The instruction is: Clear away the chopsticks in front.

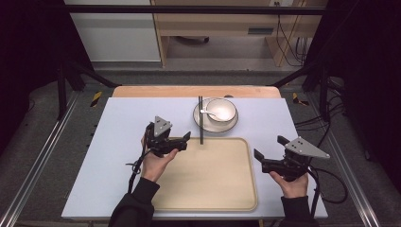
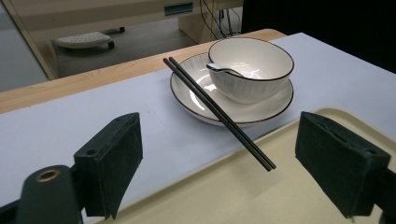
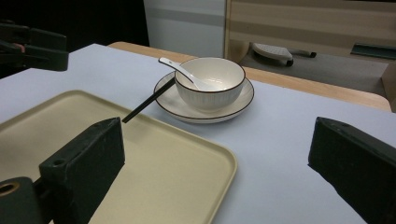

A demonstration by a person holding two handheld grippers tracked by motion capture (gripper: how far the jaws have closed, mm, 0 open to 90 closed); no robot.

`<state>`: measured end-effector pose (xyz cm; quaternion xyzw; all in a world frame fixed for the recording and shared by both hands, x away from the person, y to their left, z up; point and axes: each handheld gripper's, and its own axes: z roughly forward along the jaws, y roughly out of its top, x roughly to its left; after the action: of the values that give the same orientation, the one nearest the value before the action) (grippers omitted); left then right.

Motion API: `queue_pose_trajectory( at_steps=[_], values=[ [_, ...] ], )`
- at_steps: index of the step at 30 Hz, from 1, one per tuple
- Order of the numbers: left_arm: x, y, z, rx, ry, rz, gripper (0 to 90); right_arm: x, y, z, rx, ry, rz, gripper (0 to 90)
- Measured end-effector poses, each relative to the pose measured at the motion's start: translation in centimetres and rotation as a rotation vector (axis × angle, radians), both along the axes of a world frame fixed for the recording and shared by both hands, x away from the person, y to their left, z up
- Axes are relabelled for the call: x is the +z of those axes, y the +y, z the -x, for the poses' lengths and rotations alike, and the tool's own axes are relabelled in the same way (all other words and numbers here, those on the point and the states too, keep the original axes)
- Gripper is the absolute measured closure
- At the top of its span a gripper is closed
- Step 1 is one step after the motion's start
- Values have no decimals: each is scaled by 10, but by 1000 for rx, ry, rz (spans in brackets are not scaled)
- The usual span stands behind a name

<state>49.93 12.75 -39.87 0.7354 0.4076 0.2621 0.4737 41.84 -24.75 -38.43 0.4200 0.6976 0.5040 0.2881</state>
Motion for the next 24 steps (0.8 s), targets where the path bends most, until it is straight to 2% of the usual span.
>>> queue_pose_trajectory(
  at_steps=[5, 9, 24],
  values=[
    [-2, -11, -11, -5, 6, -18, 146, 0, 1, 0, 1, 4, 2, 38],
    [-3, -18, -21, -13, 21, -48, 147, 0, 2, -1, 2, 2, 3, 38],
    [-15, -40, -53, -13, 63, -91, 167, 2, 0, 0, -1, 2, -9, 39]
  ],
)
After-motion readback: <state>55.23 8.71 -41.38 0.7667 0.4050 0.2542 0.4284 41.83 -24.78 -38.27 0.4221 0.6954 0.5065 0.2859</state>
